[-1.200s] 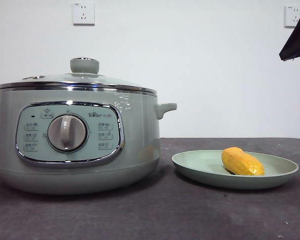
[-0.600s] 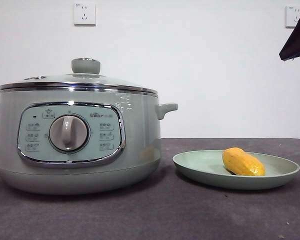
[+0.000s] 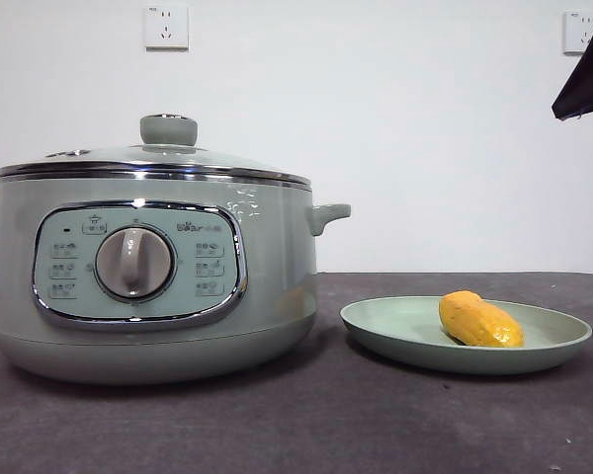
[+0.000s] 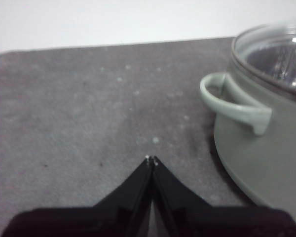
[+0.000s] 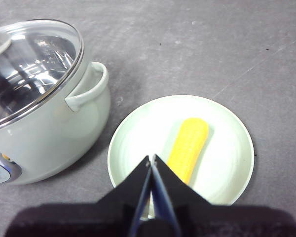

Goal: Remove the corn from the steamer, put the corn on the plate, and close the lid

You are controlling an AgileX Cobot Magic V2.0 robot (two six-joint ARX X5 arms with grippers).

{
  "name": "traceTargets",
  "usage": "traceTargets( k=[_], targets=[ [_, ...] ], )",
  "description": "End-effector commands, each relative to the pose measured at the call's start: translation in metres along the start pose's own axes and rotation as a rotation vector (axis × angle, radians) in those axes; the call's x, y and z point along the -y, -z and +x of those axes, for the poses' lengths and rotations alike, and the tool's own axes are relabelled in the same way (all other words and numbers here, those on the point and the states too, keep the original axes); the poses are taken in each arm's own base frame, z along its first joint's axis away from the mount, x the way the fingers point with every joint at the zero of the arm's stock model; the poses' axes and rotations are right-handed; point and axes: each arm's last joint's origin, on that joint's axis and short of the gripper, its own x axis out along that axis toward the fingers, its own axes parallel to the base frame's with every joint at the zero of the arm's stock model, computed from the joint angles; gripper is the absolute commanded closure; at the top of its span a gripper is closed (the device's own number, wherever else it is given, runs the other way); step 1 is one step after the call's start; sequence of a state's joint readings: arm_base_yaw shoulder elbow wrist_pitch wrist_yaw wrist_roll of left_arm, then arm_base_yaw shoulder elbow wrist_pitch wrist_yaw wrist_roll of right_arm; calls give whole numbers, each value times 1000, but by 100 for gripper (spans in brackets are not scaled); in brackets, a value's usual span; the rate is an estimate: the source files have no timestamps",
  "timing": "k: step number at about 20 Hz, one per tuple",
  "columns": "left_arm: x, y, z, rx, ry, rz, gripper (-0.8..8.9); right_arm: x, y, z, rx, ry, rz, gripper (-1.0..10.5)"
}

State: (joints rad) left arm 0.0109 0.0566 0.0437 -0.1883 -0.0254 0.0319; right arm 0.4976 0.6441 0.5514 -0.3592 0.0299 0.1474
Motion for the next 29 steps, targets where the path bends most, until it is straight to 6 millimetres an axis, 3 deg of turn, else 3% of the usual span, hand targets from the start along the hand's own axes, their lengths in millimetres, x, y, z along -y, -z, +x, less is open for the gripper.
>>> traceTargets(
  k=[1, 24, 27, 29],
  targets=[
    [0, 6, 1, 23, 3, -23, 816, 0, 1, 0, 3, 2, 12, 945],
    [0, 9, 1, 14, 0, -40, 816, 2, 2, -4, 6, 32, -35, 945],
    [0, 9, 1, 14, 0, -40, 816, 10, 9, -15, 61, 72, -86, 945],
    [0, 9, 1, 14, 0, -40, 816, 23, 24, -16, 122, 138, -48, 945]
  ],
)
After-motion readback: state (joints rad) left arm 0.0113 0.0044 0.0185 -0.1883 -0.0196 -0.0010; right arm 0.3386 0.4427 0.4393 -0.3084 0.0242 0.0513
